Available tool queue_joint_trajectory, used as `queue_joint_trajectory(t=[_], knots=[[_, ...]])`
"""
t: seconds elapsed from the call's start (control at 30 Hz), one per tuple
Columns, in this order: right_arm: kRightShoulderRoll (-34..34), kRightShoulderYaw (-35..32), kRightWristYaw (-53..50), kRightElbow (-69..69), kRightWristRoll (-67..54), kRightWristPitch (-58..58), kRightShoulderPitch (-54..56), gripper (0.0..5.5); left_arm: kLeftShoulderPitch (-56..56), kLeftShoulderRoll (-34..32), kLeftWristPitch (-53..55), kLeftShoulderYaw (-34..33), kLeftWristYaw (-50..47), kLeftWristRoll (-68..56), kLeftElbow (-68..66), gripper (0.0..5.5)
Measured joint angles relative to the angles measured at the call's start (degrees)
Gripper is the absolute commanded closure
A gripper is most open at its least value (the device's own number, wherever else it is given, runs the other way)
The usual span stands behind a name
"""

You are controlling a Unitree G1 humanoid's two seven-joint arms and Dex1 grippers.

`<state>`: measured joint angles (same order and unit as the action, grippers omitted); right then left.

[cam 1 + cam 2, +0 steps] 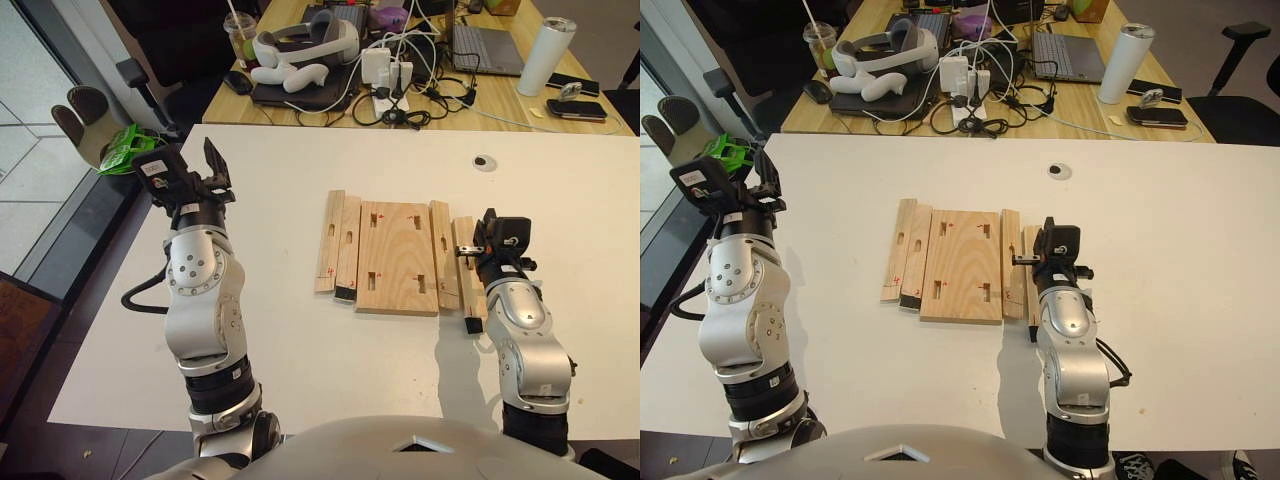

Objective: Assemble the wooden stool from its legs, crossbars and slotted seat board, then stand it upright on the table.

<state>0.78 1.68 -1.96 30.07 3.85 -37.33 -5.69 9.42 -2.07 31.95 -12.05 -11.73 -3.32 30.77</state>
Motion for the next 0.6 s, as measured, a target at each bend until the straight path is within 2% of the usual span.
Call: queue_joint_trajectory(t=[0.6], knots=[[-0.5, 1.13, -1.37, -0.83, 0.0, 1.11, 0.06, 5.13, 0.15, 0.04, -0.01, 0.24, 0.09, 0.42, -0.06, 2.46]])
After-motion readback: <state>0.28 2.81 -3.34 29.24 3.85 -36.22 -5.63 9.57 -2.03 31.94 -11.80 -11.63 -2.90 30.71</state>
